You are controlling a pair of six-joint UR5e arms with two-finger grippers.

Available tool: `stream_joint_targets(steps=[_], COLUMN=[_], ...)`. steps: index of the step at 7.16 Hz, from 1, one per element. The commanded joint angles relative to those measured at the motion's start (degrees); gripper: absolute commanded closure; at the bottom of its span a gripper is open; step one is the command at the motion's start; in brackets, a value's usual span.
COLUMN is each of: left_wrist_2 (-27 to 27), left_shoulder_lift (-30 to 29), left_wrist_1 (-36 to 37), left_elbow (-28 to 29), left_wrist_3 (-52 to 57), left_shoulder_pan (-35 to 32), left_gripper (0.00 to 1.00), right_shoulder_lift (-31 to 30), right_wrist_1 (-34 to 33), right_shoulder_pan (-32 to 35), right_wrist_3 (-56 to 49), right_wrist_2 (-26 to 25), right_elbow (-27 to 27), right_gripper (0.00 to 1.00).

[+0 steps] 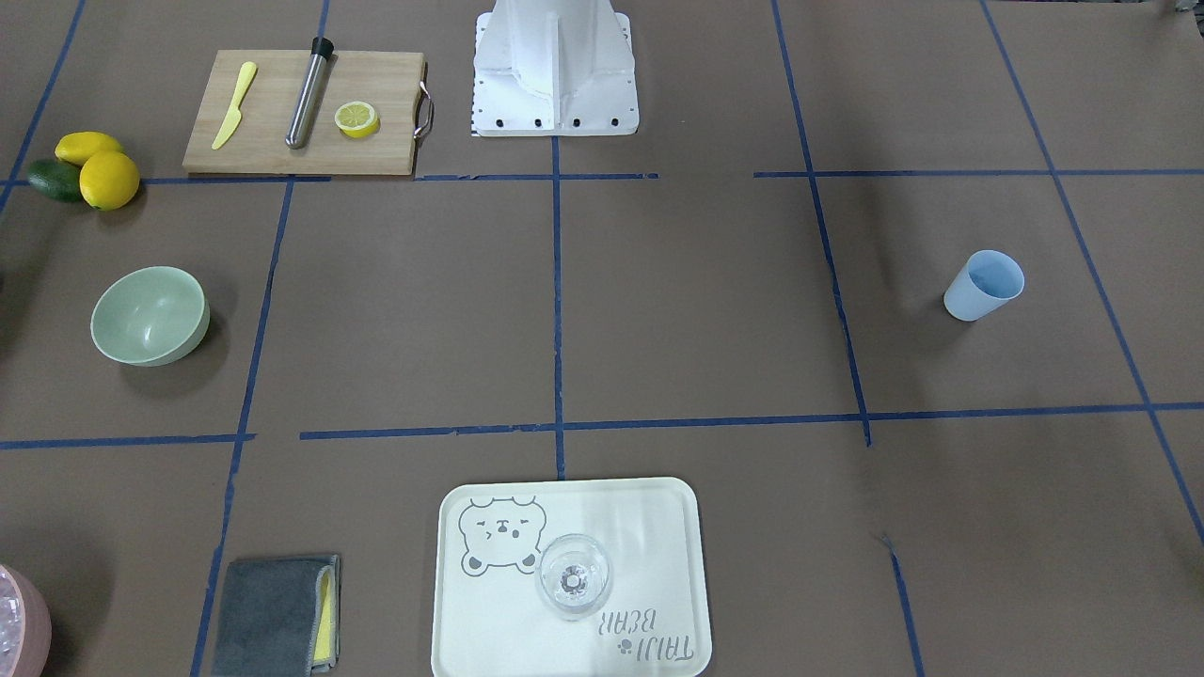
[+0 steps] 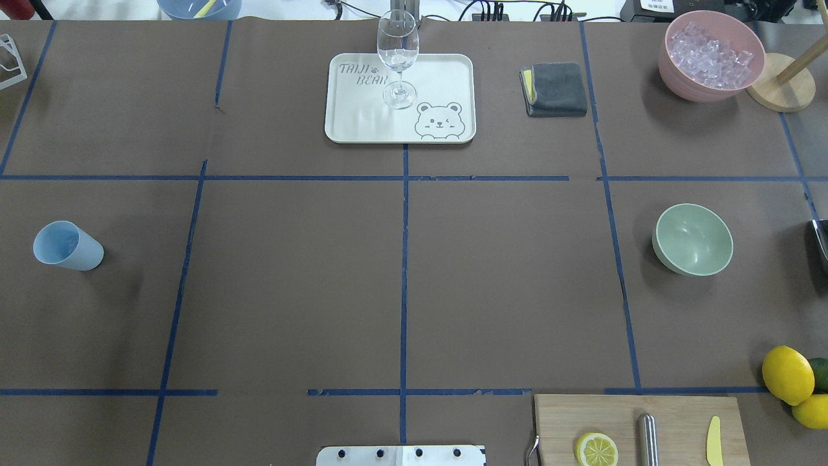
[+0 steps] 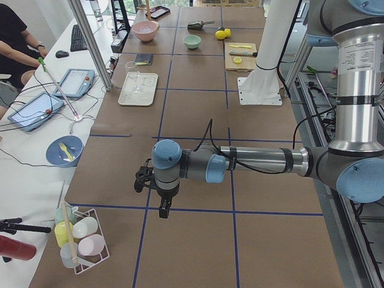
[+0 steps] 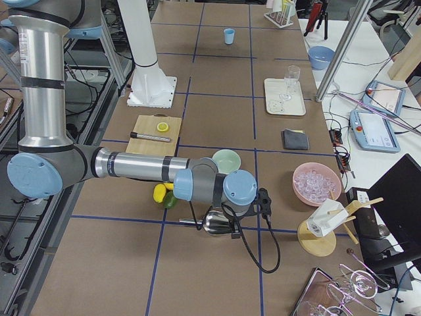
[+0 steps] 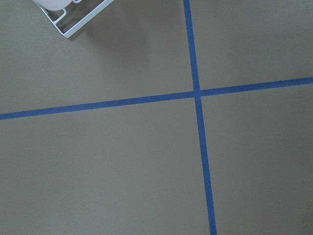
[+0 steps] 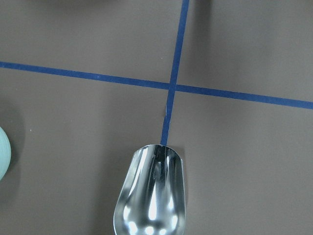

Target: Pour ice into bowl

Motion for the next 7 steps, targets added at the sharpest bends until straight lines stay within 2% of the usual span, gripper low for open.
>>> stream_joint_targets(steps=[1, 2, 5, 7], left_wrist_2=[0.0, 0.0, 0.2, 0.1], left_shoulder_lift=[-0.8, -1.8, -3.3, -3.4], left_wrist_1=[0.1, -0.1, -8.8, -11.0], left_elbow=[0.1, 0.1, 1.9, 2.5], left_wrist_3=[-0.1, 0.0, -0.4, -0.7], left_shoulder_pan=[0.0, 0.0, 1.1, 1.1], left_gripper=[0.00, 0.00, 0.00, 0.00], right_shoulder_lift=[-0.1, 0.0, -0.8, 0.0], right_wrist_1=[0.2, 0.2, 0.1, 0.2], right_shoulder_pan=[0.0, 0.0, 0.0, -0.2], right_wrist_3=[0.0, 0.0, 0.3, 2.9], right_wrist_2=[-0.1, 0.0, 0.3, 0.6], right_elbow=[0.1, 0.9, 3.7, 4.8], right_gripper=[0.00, 0.00, 0.00, 0.00])
